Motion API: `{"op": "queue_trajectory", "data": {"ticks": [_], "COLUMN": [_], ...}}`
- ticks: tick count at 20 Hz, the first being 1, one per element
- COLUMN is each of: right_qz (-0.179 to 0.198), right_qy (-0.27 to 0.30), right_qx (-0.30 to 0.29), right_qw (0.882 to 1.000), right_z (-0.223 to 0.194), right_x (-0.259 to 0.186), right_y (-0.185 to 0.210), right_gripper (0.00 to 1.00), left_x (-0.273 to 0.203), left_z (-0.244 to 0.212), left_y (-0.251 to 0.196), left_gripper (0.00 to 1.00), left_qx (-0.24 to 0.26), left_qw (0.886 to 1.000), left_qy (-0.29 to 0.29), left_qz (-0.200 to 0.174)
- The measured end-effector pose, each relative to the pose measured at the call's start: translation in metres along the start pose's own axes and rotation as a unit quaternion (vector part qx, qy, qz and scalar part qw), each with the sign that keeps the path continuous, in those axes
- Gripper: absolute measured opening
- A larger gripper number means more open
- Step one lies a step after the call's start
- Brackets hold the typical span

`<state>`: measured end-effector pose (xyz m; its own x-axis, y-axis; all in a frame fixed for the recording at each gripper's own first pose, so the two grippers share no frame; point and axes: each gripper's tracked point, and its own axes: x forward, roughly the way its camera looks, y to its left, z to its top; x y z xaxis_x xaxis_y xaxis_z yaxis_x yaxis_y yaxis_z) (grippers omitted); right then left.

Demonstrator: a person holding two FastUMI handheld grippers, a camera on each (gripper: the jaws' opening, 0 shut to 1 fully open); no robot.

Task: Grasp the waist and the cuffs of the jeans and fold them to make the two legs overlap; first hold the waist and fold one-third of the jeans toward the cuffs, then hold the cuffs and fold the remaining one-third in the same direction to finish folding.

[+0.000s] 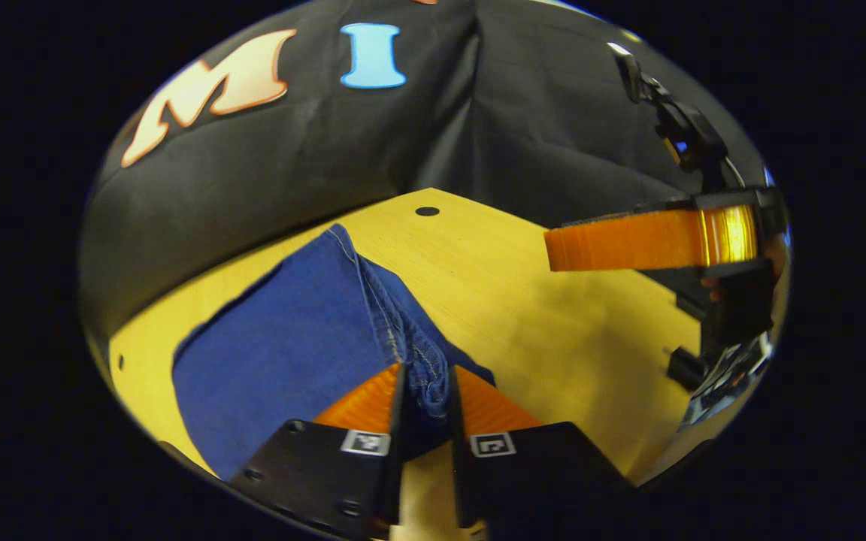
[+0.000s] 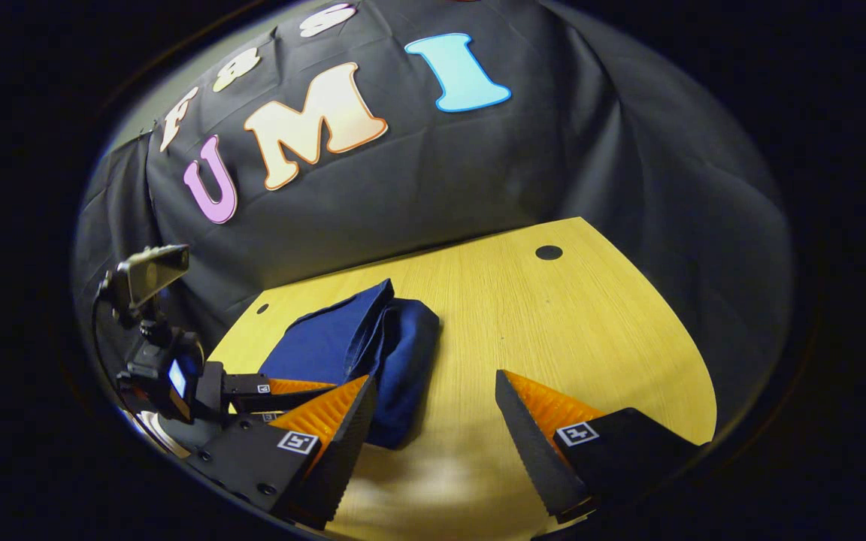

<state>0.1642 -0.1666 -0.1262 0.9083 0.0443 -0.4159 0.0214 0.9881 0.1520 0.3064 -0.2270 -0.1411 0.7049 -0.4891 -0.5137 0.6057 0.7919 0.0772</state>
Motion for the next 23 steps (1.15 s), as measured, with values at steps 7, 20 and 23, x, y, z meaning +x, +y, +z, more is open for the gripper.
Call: {"op": "queue_trajectory", "data": {"ticks": [7,20,23], "right_qz": [-0.005,-0.017,-0.024], "right_qy": [-0.043,-0.115,-0.119], "right_qx": [-0.003,0.012,0.008], "right_qw": [0.999,0.993,0.993], "right_z": [0.006,0.016,0.013], "right_x": [-0.025,-0.057,-0.063], "right_y": [0.066,0.167,0.173], "right_gripper": [0.99,0.98,0.98], "left_x": [-0.106,-0.216,-0.222], "left_z": [0.054,-0.007,-0.009], "left_y": [0.041,0.146,0.149], "left_gripper": [0.92,0.93,0.94], "left_qx": [-0.068,-0.103,-0.100], "left_qw": [0.988,0.977,0.977], "left_qy": [-0.119,-0.115,-0.118], "left_qz": [0.068,0.149,0.143]}}
